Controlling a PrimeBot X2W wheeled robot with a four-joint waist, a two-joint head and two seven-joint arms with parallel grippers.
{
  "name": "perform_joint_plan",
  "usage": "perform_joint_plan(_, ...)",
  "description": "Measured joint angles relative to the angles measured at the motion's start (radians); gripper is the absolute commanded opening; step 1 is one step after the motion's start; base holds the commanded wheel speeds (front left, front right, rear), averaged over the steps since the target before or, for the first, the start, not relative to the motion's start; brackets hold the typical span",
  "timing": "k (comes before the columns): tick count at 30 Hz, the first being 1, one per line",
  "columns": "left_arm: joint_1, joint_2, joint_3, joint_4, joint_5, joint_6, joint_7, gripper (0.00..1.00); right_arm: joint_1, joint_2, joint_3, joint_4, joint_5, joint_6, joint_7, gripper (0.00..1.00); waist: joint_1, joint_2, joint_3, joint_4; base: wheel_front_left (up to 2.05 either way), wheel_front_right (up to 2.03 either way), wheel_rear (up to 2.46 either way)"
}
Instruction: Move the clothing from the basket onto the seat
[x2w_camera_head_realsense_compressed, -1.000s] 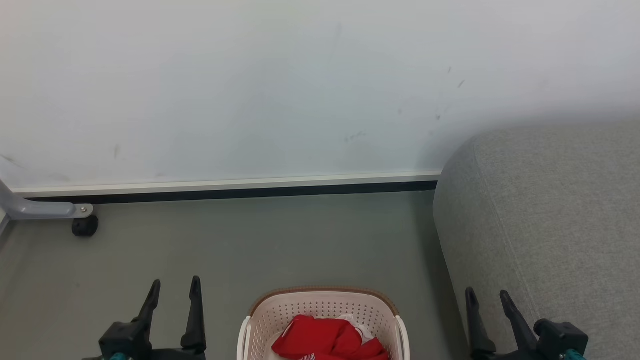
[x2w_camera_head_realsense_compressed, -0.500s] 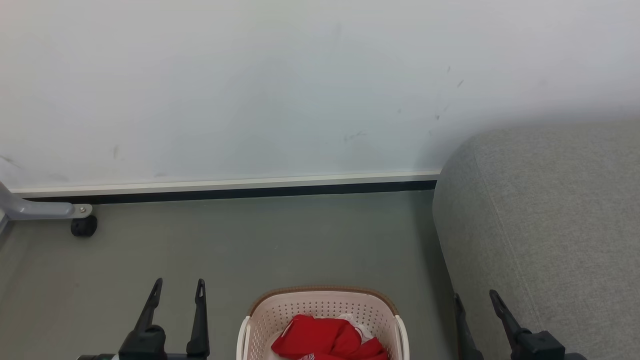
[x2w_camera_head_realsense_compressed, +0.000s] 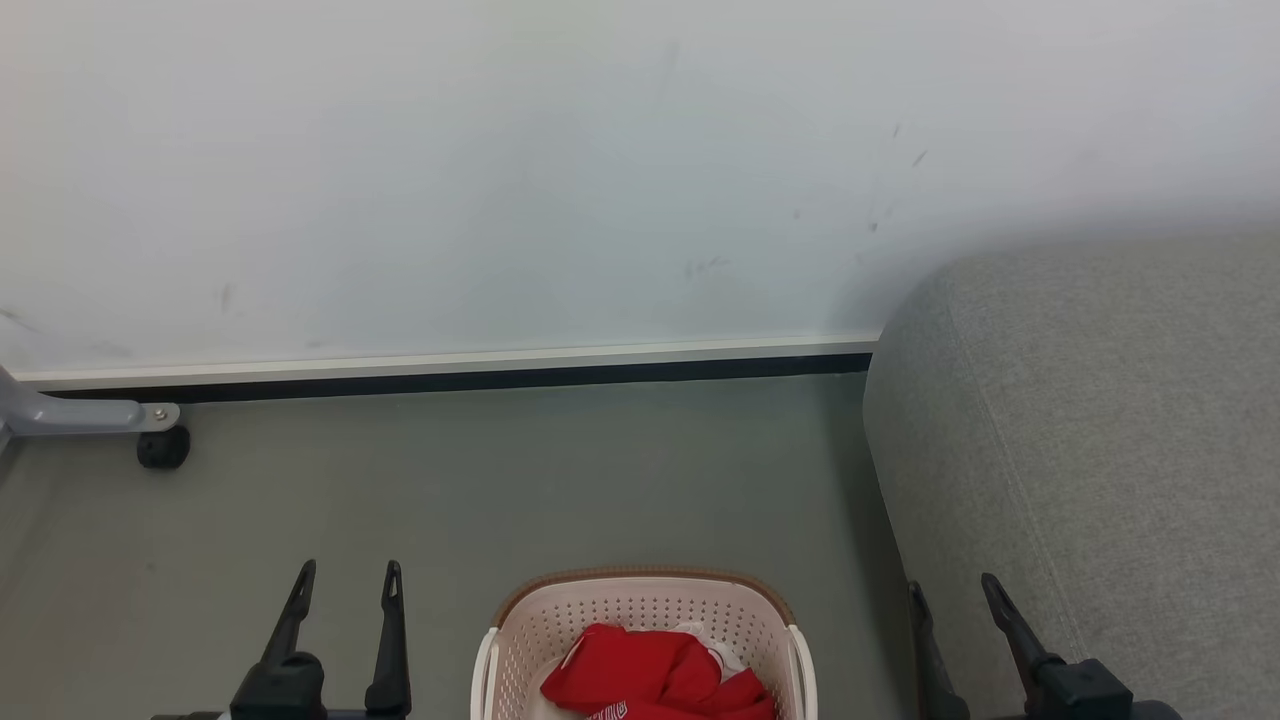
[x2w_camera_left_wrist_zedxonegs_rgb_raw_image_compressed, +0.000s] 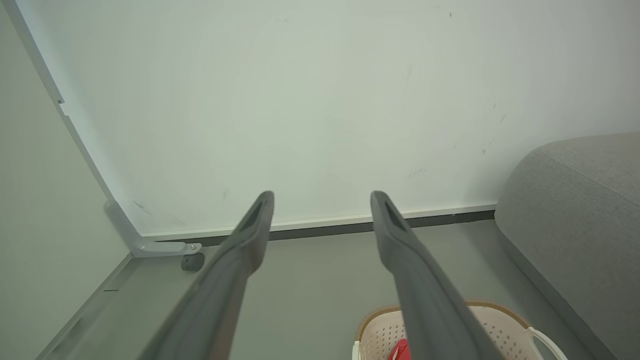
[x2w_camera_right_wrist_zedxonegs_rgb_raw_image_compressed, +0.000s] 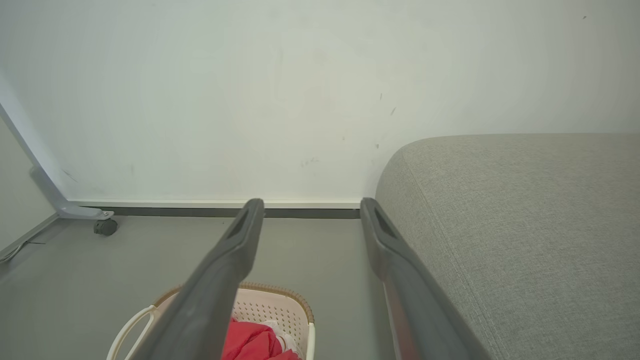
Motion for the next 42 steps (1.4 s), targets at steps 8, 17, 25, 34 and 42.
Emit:
perform_joint_plan(8,0.002,-0.002,0.007,0.0,0.0,-0.001,0.0,1.0,0.0,0.0,-0.003,-0.008,-0.002,0.0,0.0,1.0,0.0,0.0,0.009,-0.002,0.0,0.0,0.0)
perform_joint_plan(17,0.001,-0.003,0.008,-0.017,0.002,-0.01,0.0,1.0,-0.002,0.0,-0.004,-0.039,-0.015,0.0,0.0,1.0,0.0,0.0001,0.049,-0.009,0.0,0.0,0.0)
perform_joint_plan(25,-0.021,-0.002,-0.009,-0.026,0.015,-0.028,0.0,1.0,-0.047,-0.001,-0.023,-0.08,-0.019,0.0,-0.003,1.0,0.0001,0.0,0.126,-0.022,0.0,0.0,0.0)
perform_joint_plan(34,-0.097,0.001,-0.059,0.034,0.056,-0.062,0.0,1.0,-0.126,-0.005,-0.035,-0.125,-0.031,0.001,-0.004,1.0,0.0004,0.0001,0.253,-0.052,0.0,0.0,0.0)
perform_joint_plan(42,-0.193,-0.002,-0.1,0.123,0.078,-0.087,0.0,1.0,-0.211,-0.005,-0.05,-0.171,-0.035,0.006,-0.005,1.0,0.0003,0.0001,0.359,-0.092,0.0,0.0,0.0)
